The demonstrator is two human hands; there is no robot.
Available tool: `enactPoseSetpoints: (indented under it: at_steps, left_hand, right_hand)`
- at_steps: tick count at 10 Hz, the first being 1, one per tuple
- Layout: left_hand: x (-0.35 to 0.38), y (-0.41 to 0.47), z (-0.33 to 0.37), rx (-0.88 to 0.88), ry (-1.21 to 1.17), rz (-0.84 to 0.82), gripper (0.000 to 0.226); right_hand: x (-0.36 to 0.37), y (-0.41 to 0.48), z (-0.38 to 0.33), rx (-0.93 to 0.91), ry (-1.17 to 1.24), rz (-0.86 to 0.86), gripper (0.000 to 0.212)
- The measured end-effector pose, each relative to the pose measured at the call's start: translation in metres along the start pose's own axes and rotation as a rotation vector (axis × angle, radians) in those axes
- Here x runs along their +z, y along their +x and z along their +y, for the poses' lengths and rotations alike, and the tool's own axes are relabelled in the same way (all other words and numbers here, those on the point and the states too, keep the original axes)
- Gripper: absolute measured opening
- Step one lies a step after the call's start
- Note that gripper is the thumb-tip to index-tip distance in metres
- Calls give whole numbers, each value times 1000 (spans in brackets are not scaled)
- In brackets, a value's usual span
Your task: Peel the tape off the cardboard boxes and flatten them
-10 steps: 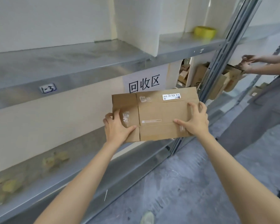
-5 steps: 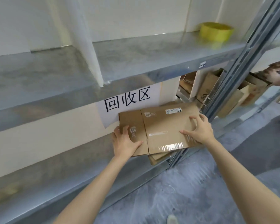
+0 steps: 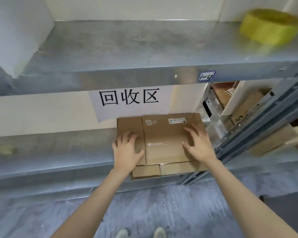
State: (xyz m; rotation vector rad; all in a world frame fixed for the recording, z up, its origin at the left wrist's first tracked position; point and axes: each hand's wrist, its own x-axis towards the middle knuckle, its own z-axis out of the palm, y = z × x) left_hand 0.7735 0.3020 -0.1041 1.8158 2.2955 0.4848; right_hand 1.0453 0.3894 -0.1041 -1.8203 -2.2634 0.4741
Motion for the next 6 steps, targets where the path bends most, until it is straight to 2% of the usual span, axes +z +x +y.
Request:
enactPoseSetpoints:
  at_steps: [1, 2, 3, 5, 6]
  left_hand:
    - [5, 3, 8, 51, 39, -12, 55]
    - [10, 0, 8, 62, 102, 8, 59]
    - [14, 1, 6, 86, 167, -6, 64]
    - [3, 4, 4, 84, 104, -93, 68]
    - [-10, 2, -1, 109, 119, -89, 67]
  right_hand:
    - [4, 3, -16, -134, 114, 38, 45]
    - [16, 4, -20, -125, 46, 74, 53]
    - [23, 5, -16, -141, -27, 39, 66]
    - [17, 12, -19, -121, -63, -51, 77]
    - [12, 13, -29, -96, -92, -55, 65]
